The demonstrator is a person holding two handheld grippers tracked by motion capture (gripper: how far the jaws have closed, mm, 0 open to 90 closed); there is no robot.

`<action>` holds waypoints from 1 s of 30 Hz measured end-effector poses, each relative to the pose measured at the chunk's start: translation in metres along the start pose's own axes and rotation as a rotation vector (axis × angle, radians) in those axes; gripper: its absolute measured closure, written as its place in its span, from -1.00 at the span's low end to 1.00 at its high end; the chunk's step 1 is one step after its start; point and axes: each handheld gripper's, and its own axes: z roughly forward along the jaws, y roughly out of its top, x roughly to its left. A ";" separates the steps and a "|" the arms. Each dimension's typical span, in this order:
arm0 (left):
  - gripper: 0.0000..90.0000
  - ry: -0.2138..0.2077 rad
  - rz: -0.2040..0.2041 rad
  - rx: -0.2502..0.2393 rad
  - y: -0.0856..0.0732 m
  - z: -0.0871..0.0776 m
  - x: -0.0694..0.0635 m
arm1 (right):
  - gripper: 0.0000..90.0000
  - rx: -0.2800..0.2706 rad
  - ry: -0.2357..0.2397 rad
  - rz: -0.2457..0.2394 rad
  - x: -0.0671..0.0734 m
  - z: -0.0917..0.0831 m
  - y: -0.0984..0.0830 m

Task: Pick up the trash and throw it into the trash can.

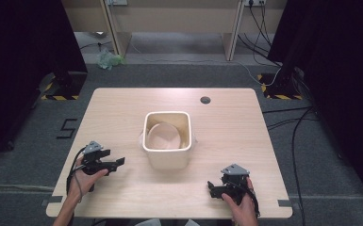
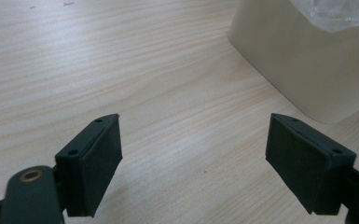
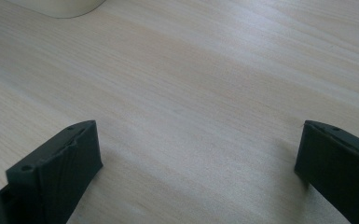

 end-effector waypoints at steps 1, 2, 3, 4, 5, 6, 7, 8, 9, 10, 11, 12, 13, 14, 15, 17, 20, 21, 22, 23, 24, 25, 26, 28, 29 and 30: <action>-0.60 0.004 0.003 0.008 -0.002 0.000 0.000 | -0.99 0.000 0.000 0.000 0.000 0.000 0.000; -0.60 0.004 0.003 0.008 -0.002 0.000 0.000 | -0.99 0.000 0.000 0.000 0.000 0.000 0.000; -0.60 0.010 0.002 0.009 -0.003 0.000 0.000 | -0.99 0.000 0.000 0.000 0.000 0.000 0.000; -0.60 0.015 0.009 0.016 -0.004 0.000 0.000 | -0.99 0.000 0.000 0.000 0.000 0.000 0.000; -0.60 0.021 0.012 0.014 -0.004 0.000 0.000 | -0.99 0.000 0.000 -0.001 0.000 0.000 0.000; -0.60 0.024 0.015 0.017 -0.005 0.000 0.000 | -0.99 0.000 0.001 0.000 0.000 0.000 0.000; -0.60 0.024 0.015 0.017 -0.005 0.000 0.000 | -0.99 0.000 0.001 0.000 0.000 0.000 0.000; -0.60 0.024 0.017 0.018 -0.005 0.000 0.000 | -0.99 0.000 0.001 0.000 0.000 0.000 0.000; -0.60 0.029 0.020 0.020 -0.007 -0.001 -0.001 | -0.99 0.001 0.000 0.000 0.000 0.000 0.000; -0.60 0.029 0.020 0.020 -0.007 -0.001 -0.001 | -0.99 0.000 0.000 -0.001 0.000 0.000 0.000; -0.60 0.033 0.023 0.026 -0.007 -0.001 -0.001 | -0.99 0.000 0.000 0.000 0.000 0.000 0.000; -0.60 0.039 0.029 0.030 -0.009 -0.002 -0.002 | -0.99 0.000 0.000 0.000 0.000 0.000 0.000; -0.60 0.039 0.029 0.030 -0.009 -0.002 -0.002 | -0.99 0.000 0.000 0.000 0.000 0.000 0.000; -0.60 0.046 0.039 0.037 -0.010 -0.002 -0.003 | -0.99 0.000 0.001 0.000 0.000 0.000 0.000; -0.60 0.046 0.039 0.037 -0.010 -0.002 -0.003 | -0.99 0.000 0.001 0.000 0.000 0.000 0.000; -0.60 0.053 0.045 0.042 -0.012 -0.004 -0.003 | -0.99 0.000 0.000 0.000 0.000 0.000 0.000; -0.60 0.056 0.047 0.043 -0.013 -0.005 -0.004 | -0.99 0.000 0.000 0.000 0.000 0.000 0.000; -0.60 0.059 0.051 0.047 -0.015 -0.005 -0.004 | -0.99 0.000 0.000 0.000 0.000 0.000 0.000; -0.60 0.061 0.050 0.051 -0.016 -0.005 -0.005 | -0.99 0.001 0.000 0.000 0.000 0.000 0.000; -0.60 0.063 0.052 0.050 -0.017 -0.005 -0.005 | -0.99 0.000 0.000 0.000 0.000 0.000 0.000; -0.60 0.063 0.052 0.050 -0.017 -0.005 -0.005 | -0.99 0.000 0.000 0.000 0.000 0.000 0.000; -0.60 0.068 0.052 0.054 -0.018 -0.005 -0.005 | -0.99 0.000 0.001 0.000 0.000 0.000 0.000; -0.60 0.070 0.058 0.061 -0.018 -0.005 -0.005 | -0.99 0.001 -0.001 0.000 0.000 0.000 0.000; -0.60 0.070 0.059 0.066 -0.020 -0.004 -0.006 | -0.99 0.000 0.000 0.000 0.000 0.000 0.000; -0.60 0.074 0.060 0.067 -0.021 -0.003 -0.006 | -0.99 0.000 0.000 0.000 0.000 0.000 0.000; -0.62 0.077 0.060 0.074 -0.022 -0.002 -0.006 | -0.99 0.000 0.000 0.000 0.000 0.000 0.000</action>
